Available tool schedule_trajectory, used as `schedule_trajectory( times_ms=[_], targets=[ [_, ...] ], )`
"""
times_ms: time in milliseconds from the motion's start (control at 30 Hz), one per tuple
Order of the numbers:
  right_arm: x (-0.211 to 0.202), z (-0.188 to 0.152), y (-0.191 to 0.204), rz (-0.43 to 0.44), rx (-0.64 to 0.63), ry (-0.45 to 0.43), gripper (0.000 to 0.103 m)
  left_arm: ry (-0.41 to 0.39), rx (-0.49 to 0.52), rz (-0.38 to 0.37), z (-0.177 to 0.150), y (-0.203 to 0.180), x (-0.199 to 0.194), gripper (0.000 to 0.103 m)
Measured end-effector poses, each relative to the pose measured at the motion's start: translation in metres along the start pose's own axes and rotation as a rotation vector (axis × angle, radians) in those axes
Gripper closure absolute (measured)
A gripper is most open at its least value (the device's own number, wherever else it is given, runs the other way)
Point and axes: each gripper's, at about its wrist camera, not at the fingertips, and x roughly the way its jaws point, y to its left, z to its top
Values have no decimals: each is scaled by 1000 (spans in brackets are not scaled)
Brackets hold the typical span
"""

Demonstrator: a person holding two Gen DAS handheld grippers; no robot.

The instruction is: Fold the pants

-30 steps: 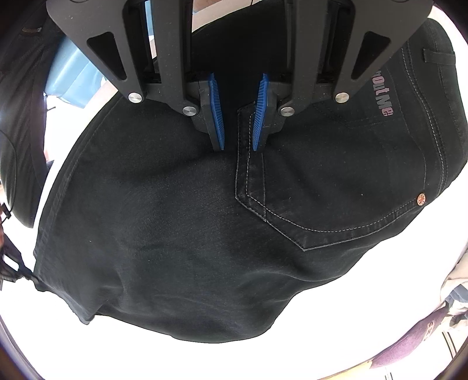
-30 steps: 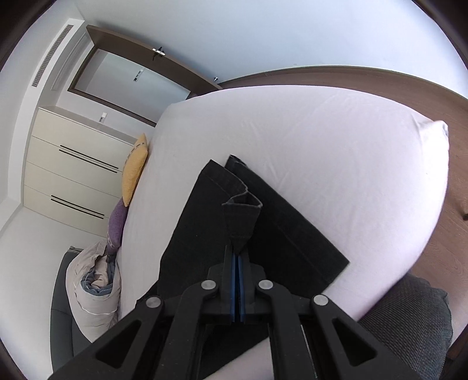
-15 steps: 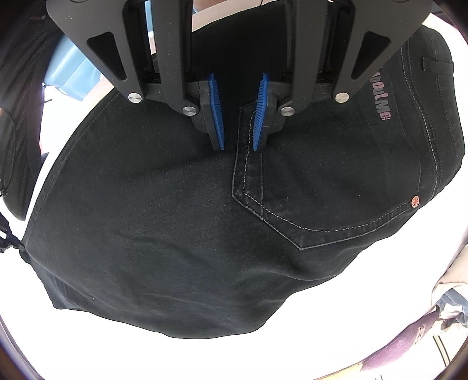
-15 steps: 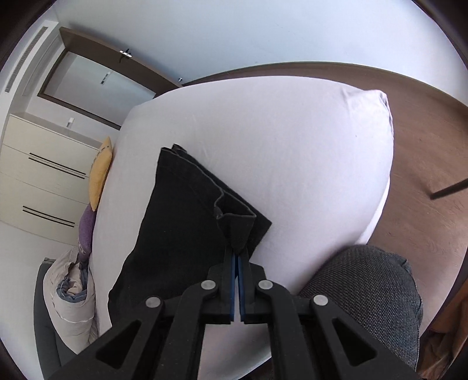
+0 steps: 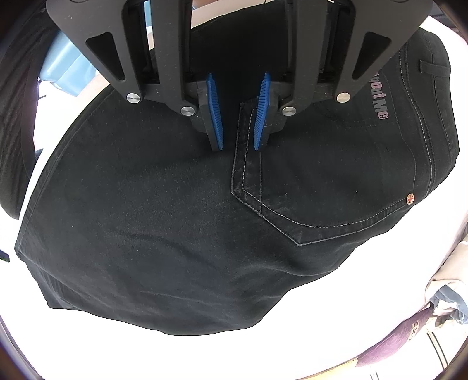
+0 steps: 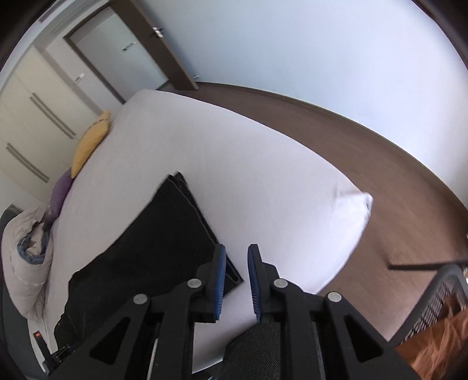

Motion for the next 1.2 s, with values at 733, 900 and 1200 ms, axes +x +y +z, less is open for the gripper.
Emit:
schedule_trajectory(
  times_ms=[733,900,1200],
  targets=[
    [129,79,64,246,-503,242,94,-3,-5,-22,4,12,-7,81],
    [126,77,72,217,-530,180,99,-4,-11,-17,5,14,-9,80],
    [109,87,55,206,-405,23,100,-63,-105,-14,-2,21,-10,79]
  ],
)
